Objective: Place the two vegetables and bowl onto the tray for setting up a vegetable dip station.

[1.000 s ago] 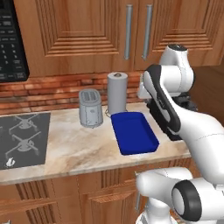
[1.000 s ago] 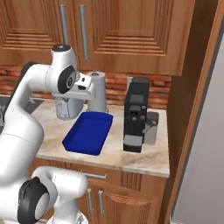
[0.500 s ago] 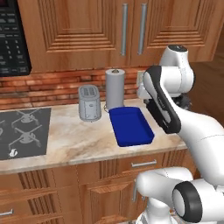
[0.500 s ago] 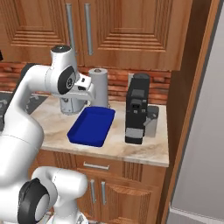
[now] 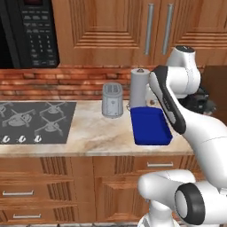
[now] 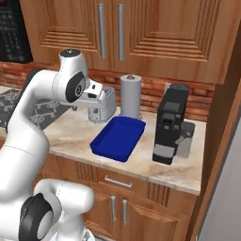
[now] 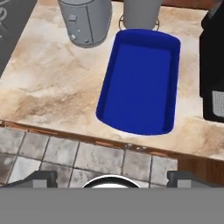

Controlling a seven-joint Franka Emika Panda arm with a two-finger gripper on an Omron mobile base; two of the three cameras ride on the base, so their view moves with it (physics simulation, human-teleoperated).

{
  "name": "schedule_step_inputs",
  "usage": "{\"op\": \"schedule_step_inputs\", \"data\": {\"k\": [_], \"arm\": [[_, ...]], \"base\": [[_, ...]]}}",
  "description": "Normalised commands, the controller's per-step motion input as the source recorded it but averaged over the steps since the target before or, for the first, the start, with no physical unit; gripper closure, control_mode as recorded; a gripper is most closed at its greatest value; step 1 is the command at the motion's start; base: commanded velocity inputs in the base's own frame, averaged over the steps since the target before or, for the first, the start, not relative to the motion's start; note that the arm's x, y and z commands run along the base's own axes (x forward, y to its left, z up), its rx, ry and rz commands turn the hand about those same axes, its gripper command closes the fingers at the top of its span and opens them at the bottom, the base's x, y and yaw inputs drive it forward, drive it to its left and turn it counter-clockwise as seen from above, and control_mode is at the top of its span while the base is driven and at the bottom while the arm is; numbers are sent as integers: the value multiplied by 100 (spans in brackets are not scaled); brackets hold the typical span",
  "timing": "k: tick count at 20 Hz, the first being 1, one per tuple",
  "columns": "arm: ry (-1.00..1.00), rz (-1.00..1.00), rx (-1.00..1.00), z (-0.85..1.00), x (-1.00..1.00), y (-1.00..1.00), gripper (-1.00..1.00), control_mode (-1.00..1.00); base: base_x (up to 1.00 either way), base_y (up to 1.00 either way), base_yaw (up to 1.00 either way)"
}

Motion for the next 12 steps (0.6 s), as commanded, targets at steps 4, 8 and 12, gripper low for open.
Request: {"op": "schedule_step_inputs", "data": {"k": [4, 8, 12], "arm": [[0, 0, 0, 0, 0, 0, -100, 100], [0, 0, 0, 0, 0, 0, -100, 100], [0, 0, 0, 0, 0, 0, -100, 100]], "base": [[-9, 0, 47], [-9, 0, 46], [-7, 0, 44]]}}
